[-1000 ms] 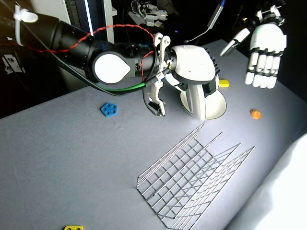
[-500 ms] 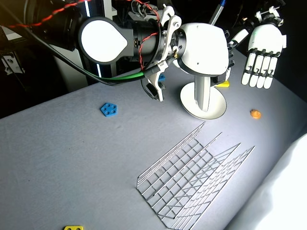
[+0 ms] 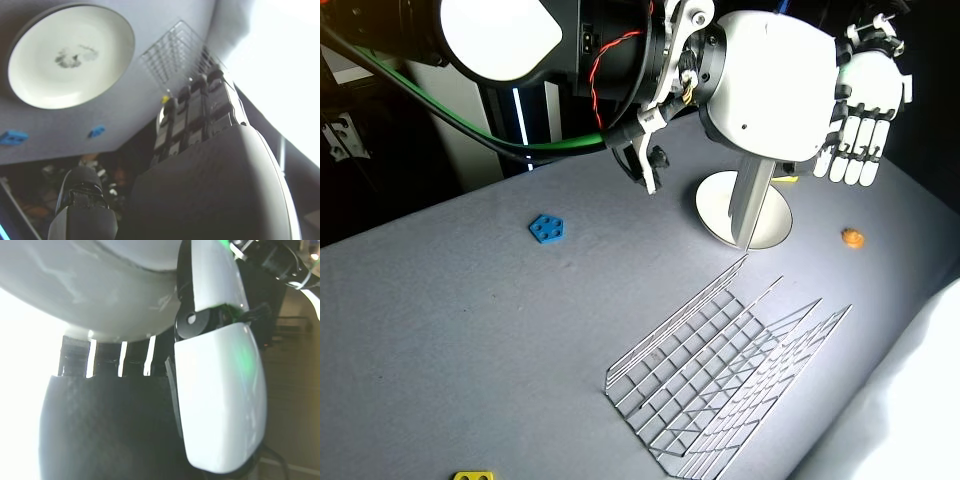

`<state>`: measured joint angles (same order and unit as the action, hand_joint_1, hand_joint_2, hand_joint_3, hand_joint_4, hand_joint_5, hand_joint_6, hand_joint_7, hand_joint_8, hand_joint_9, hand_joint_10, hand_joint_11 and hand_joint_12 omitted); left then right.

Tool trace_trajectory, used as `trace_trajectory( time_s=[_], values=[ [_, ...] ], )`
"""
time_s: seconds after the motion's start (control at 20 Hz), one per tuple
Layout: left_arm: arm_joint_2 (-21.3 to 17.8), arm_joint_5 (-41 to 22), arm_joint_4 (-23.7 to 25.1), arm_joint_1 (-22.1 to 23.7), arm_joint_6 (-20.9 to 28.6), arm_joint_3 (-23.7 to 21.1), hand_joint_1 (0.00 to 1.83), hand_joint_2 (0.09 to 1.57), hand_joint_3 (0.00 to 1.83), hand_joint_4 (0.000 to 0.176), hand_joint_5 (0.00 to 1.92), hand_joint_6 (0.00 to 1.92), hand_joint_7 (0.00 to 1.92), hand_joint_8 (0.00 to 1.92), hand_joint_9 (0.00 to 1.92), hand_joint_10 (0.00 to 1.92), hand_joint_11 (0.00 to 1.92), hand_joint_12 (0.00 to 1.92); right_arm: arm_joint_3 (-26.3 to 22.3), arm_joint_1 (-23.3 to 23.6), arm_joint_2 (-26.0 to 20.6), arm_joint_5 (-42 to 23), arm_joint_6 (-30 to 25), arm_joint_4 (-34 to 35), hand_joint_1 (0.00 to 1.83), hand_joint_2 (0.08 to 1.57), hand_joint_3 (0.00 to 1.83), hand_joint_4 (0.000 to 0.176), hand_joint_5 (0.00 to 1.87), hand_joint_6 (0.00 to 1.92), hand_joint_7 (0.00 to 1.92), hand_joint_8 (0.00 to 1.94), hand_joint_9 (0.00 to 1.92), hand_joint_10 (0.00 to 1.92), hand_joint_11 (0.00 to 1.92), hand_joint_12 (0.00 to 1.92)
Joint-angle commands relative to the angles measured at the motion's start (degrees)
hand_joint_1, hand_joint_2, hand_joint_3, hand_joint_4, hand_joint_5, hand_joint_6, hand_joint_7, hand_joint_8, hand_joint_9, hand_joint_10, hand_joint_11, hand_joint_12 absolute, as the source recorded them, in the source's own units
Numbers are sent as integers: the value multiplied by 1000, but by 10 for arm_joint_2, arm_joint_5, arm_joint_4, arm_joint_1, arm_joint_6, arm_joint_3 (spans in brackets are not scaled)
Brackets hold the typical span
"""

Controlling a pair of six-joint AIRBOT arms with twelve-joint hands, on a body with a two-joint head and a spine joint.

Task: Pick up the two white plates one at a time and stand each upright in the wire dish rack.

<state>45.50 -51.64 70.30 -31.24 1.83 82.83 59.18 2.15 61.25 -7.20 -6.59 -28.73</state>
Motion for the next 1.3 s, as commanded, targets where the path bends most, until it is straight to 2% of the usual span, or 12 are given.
trace_trajectory(
  time_s=[0.0, 0.15, 0.3, 0.55, 0.65, 0.85, 1.2, 1.25],
  values=[
    [0, -15, -31, 3, 10, 0, 0, 1046, 0, 0, 0, 0, 0, 0, 0, 0, 0, 0, 5, 16, -3, -69, -10, 24, 1385, 1076, 0, 0, 963, 973, 1090, 788, 1018, 1000, 874, 1023],
    [6, -4, 4, -6, 50, -2, 0, 1052, 0, 0, 0, 0, 0, 0, 0, 0, 0, 0, 21, 14, -5, -81, -10, 57, 1384, 1076, 0, 0, 986, 963, 1095, 777, 991, 1019, 854, 1022],
    [17, 9, 10, -19, 76, 10, 0, 1055, 1, 0, 0, 0, 0, 0, 0, 0, 0, 0, 38, 15, -9, -101, -2, 106, 1383, 1076, 1, 0, 972, 980, 1097, 779, 993, 1010, 855, 1009],
    [26, 26, 11, -29, 78, 17, 0, 1048, 0, 0, 0, 0, 0, 0, 0, 0, 0, 0, 74, 26, -13, -74, -1, 140, 1380, 1089, 1, 0, 950, 1008, 1055, 848, 978, 1045, 823, 1042],
    [31, 29, 11, -49, 78, 15, 0, 1054, 1, 0, 0, 0, 0, 0, 0, 0, 0, 0, 86, 27, -22, -48, 10, 142, 1380, 1088, 1, 0, 949, 1015, 1057, 832, 979, 1045, 823, 1038],
    [37, 30, 11, -62, 78, 14, 0, 1039, 0, 0, 0, 0, 0, 0, 0, 0, 0, 0, 91, 22, -33, -38, 10, 142, 1383, 1079, 0, 0, 969, 973, 1089, 787, 997, 1018, 845, 1032],
    [44, 43, 18, -73, 78, 13, 0, 1055, 3, 0, 0, 0, 0, 0, 0, 0, 0, 0, 114, 2, -41, -16, 7, 168, 1378, 1094, 1, 0, 946, 1025, 1046, 867, 956, 1063, 814, 1052],
    [45, 44, 18, -76, 78, 13, 0, 1052, 1, 0, 0, 0, 0, 0, 0, 0, 0, 0, 119, -1, -41, -10, 7, 172, 1382, 1083, 0, 0, 972, 985, 1073, 824, 982, 1027, 837, 1047]
  ],
)
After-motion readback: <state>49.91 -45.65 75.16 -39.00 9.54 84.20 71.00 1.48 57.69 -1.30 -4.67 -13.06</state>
